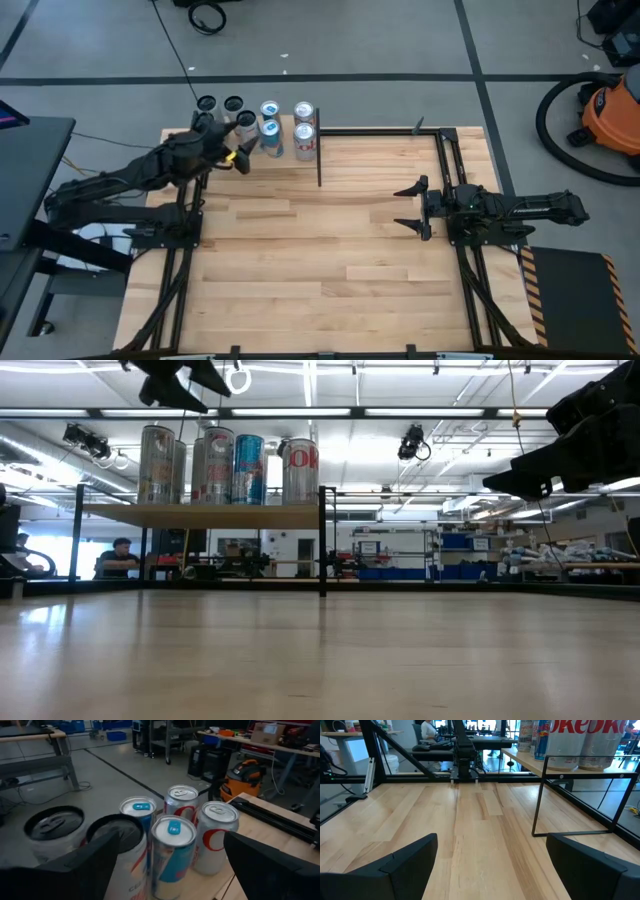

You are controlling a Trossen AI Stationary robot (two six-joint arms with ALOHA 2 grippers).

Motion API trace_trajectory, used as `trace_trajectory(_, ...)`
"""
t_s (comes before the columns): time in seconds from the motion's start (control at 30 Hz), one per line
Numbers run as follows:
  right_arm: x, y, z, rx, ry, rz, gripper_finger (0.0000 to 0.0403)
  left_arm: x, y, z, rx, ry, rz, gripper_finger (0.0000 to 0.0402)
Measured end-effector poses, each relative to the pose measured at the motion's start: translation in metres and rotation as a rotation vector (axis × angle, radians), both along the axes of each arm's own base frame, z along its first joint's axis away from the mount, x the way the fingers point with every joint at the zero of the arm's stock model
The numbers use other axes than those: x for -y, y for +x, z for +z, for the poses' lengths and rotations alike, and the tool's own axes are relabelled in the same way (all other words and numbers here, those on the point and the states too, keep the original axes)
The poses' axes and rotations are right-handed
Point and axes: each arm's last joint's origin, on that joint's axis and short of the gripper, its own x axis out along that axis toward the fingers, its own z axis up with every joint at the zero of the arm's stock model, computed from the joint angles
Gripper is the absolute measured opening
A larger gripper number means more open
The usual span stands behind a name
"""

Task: Place canned beverage on shelf
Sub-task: Adjust the white-pink soda can on the shelf

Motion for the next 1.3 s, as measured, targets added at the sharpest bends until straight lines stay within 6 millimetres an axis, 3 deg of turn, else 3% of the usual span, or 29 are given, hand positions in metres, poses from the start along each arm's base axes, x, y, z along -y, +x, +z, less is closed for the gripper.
trace_trajectory(0.27,0.0,0.0,0.0,0.0,0.0,0.0,0.0383,-0.009,0.011,0.014,-0.02,-0.002,0.029,0.0362)
trace_trajectory(1.3,0.0,0.0,0.0,0.0,0.0,0.0,0.0383,-0.03,0.014,0.0,-0.092,-0.115,0.083,0.0362)
